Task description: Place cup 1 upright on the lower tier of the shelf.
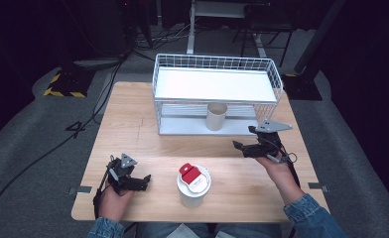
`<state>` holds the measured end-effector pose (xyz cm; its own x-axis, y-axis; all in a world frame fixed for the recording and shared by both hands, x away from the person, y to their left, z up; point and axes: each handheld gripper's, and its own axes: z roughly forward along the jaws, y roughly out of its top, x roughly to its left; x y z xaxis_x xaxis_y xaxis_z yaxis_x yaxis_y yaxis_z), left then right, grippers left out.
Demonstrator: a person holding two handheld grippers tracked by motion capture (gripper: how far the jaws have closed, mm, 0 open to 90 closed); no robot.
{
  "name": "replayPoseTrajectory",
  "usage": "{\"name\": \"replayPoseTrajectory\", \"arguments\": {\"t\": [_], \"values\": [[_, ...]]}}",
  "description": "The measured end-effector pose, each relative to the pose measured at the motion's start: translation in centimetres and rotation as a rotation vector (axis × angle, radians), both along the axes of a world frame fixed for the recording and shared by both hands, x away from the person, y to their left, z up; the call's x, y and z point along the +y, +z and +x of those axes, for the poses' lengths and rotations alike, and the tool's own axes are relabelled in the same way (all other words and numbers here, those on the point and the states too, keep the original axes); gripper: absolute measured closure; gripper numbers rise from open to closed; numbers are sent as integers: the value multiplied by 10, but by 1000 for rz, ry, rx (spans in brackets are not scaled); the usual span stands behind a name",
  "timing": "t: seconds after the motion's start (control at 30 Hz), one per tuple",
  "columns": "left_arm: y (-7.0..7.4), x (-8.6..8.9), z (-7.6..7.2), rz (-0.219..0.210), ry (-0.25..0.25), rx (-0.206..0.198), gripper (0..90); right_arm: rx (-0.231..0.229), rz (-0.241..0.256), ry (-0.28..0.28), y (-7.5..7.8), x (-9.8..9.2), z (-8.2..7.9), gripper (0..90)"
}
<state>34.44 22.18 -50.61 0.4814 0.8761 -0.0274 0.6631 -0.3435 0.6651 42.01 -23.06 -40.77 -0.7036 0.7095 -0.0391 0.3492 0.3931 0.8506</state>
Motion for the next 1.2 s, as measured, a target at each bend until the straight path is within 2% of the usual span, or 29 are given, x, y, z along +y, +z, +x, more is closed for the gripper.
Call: {"name": "replayPoseTrajectory", "arguments": {"t": [0.07, 0.17, 0.27, 0.3, 0.4, 0.53, 0.67, 0.87, 0.93, 1.2], "values": [[0, 0, 0, 0, 1, 0, 3, 6, 1, 7, 2, -5, -6, 135], [0, 0, 0, 0, 1, -1, 3, -11, 5, 11, 3, -14, -17, 135], [0, 0, 0, -1, 2, 1, 3, -19, -13, 9, 4, -24, -27, 136], [0, 0, 0, 0, 0, 1, 3, -17, -8, 10, 5, -28, -30, 136], [0, 0, 1, 0, 3, -1, 3, -9, 50, 3, 4, -41, -38, 136], [0, 0, 1, 0, 3, -1, 3, -11, 41, -4, 4, -53, -49, 144], [0, 0, 1, 1, 2, -1, 3, 16, 64, 11, 3, -67, -58, 148], [0, -2, 0, -1, 9, -1, 3, 20, 67, -23, 0, -82, -65, 149], [0, -2, 0, -3, 10, -2, 3, 19, 73, -35, -3, -87, -68, 149], [0, -2, 0, 0, 8, 0, 3, 78, 43, -96, -27, -108, -76, 149]]}}
